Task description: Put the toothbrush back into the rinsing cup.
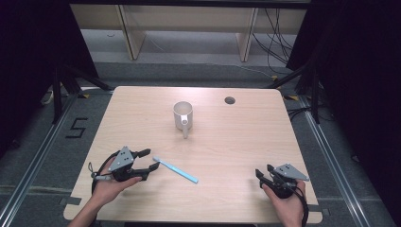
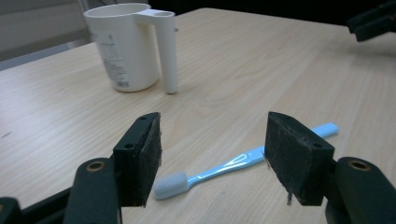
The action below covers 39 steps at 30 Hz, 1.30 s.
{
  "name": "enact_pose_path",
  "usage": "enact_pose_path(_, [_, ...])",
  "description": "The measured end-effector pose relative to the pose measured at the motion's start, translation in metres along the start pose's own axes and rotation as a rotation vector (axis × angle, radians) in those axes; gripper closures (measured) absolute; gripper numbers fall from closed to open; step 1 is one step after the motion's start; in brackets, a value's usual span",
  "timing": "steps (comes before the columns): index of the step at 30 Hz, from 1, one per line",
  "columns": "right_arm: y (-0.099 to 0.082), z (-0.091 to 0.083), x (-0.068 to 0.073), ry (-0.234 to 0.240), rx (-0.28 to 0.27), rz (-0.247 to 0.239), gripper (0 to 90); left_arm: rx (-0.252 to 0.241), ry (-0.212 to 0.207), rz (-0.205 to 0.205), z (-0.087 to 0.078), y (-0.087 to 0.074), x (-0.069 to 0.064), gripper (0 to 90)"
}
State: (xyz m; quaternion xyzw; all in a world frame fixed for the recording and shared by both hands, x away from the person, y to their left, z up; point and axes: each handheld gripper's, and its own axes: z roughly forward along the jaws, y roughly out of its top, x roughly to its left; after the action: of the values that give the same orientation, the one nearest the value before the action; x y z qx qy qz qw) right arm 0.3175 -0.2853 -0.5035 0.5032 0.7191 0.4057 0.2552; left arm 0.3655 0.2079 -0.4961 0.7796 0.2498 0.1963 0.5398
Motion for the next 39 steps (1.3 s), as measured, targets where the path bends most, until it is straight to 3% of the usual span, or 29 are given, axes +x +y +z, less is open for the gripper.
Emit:
enact_pose_path(1, [0.000,-0.001,0.002,0.000,0.011,0.015,48.2,0.036,-0.029,0.049,0.002,0.005,0.000,36.3])
enact_pose_path(2, [0.000,-0.001,0.002,0.000,0.011,0.015,48.2,0.036,-0.029,0.049,0.002,0.005,0.000,36.4])
enact_pose_path(3, [0.000,0.000,0.000,-0.008,-0.001,-0.026,48.2,0.054,-0.046,0.078,0.004,0.008,0.000,36.4])
enact_pose_path(6, [0.000,0.000,0.001,0.003,0.013,-0.027,47.9,0.140,-0.106,0.189,0.009,0.018,0.000,36.9])
enact_pose_path(7, [0.000,0.000,0.001,0.006,0.016,-0.026,47.8,0.152,-0.127,0.202,0.010,0.020,0.000,36.9])
enact_pose_path(8, [0.000,0.002,0.002,0.020,0.017,-0.003,47.7,0.210,-0.182,0.249,0.014,0.026,-0.001,37.0])
enact_pose_path(9, [0.000,0.002,0.002,0.020,0.017,-0.003,47.7,0.210,-0.182,0.249,0.014,0.026,-0.001,37.1])
enact_pose_path(10, [0.000,0.001,0.005,0.022,0.036,0.023,47.5,0.249,-0.208,0.282,0.017,0.029,-0.001,37.6])
enact_pose_path(11, [0.000,0.001,0.005,0.022,0.036,0.023,47.5,0.262,-0.226,0.289,0.019,0.031,-0.002,37.6])
enact_pose_path(12, [0.000,0.003,0.003,0.031,0.032,-0.017,47.2,0.302,-0.269,0.313,0.025,0.033,-0.001,38.9])
enact_pose_path(15, [0.000,0.003,0.005,0.037,0.054,0.001,47.1,0.343,-0.297,0.345,0.031,0.037,0.001,41.5])
enact_pose_path(16, [-0.001,0.004,0.006,0.038,0.051,0.000,47.1,0.387,-0.321,0.387,0.036,0.043,0.004,42.9])
enact_pose_path(17, [-0.001,0.004,0.006,0.038,0.051,0.000,47.1,0.387,-0.321,0.387,0.036,0.043,0.004,43.5])
enact_pose_path(21, [0.000,0.004,0.004,0.027,0.053,-0.042,47.1,0.461,-0.371,0.461,0.047,0.057,0.004,44.3])
enact_pose_path(25, [0.000,0.005,0.004,0.039,0.050,-0.031,46.9,0.495,-0.418,0.503,0.058,0.063,0.000,46.0])
enact_pose_path(26, [0.000,0.004,0.007,0.048,0.067,0.010,46.9,0.504,-0.434,0.513,0.062,0.064,-0.002,46.7])
enact_pose_path(27, [-0.001,0.005,0.005,0.037,0.050,-0.017,46.9,0.519,-0.448,0.526,0.065,0.064,-0.003,47.3])
enact_pose_path(30, [-0.001,0.005,0.006,0.042,0.057,-0.002,46.9,0.585,-0.486,0.593,0.075,0.067,-0.004,49.3])
enact_pose_path(33, [-0.001,0.006,0.007,0.049,0.049,0.009,46.9,0.616,-0.512,0.620,0.083,0.067,-0.007,50.7])
enact_pose_path(34, [0.000,0.004,0.004,0.035,0.060,-0.034,46.9,0.622,-0.521,0.629,0.086,0.067,-0.008,51.5])
enact_pose_path(36, [0.000,0.004,0.004,0.035,0.058,-0.040,46.9,0.631,-0.540,0.634,0.090,0.067,-0.009,53.9])
enact_pose_path(37, [0.000,0.005,0.006,0.057,0.065,-0.016,46.9,0.639,-0.543,0.644,0.091,0.067,-0.010,55.1])
enact_pose_path(39, [0.000,0.005,0.005,0.054,0.066,-0.020,46.9,0.655,-0.549,0.658,0.094,0.066,-0.011,55.3])
